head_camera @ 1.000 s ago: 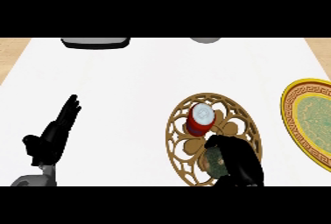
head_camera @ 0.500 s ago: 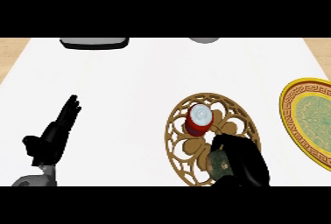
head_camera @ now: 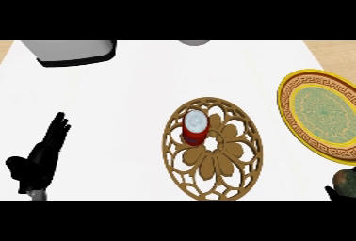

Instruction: Pick the squash from the placemat and place it in the plate

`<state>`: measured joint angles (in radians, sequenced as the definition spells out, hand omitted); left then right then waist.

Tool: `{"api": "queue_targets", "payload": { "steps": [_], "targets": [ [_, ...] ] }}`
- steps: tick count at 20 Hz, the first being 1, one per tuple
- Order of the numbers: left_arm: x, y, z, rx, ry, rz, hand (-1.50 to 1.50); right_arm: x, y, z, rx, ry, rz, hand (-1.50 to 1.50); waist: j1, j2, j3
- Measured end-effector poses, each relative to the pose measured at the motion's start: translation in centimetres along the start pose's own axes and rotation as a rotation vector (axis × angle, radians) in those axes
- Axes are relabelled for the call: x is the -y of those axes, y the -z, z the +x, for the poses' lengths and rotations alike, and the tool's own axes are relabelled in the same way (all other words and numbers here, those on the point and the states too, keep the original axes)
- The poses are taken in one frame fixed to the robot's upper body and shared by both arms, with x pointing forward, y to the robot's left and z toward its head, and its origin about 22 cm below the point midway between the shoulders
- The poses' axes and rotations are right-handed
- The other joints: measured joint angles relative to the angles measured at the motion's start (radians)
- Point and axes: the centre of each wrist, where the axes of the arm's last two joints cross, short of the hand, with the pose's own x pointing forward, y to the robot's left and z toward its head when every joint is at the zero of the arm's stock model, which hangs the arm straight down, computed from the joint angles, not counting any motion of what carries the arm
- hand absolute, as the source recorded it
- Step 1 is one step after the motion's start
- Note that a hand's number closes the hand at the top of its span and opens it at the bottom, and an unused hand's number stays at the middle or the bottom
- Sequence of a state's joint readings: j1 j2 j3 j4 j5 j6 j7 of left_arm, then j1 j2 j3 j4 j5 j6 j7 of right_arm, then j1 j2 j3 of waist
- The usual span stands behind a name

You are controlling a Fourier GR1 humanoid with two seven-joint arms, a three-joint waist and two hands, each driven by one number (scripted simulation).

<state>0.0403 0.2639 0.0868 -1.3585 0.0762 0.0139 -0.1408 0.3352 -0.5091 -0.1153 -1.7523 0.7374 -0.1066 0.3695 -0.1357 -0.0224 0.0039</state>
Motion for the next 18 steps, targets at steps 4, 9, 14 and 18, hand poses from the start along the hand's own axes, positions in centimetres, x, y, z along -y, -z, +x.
{"api": "queue_targets", "payload": {
  "steps": [4,9,14,18],
  "targets": [
    [-0.2,0.0,0.3,0.009,0.000,-0.004,0.00,4.6,-0.3,-6.7,-0.054,0.025,-0.093,1.50,0.012,0.001,-0.001],
    [0.2,0.4,0.9,0.021,0.002,-0.035,0.00,10.0,-2.4,-13.3,-0.049,0.073,-0.231,1.50,0.045,0.006,-0.003],
    [0.4,1.4,1.4,0.034,0.000,-0.075,0.00,14.6,-4.5,-16.1,-0.018,0.114,-0.392,1.50,0.085,0.014,-0.004],
    [1.2,2.0,1.8,0.042,0.001,-0.102,0.00,16.6,-5.6,-17.0,0.012,0.151,-0.442,1.50,0.108,0.018,-0.005]
  ]
}}
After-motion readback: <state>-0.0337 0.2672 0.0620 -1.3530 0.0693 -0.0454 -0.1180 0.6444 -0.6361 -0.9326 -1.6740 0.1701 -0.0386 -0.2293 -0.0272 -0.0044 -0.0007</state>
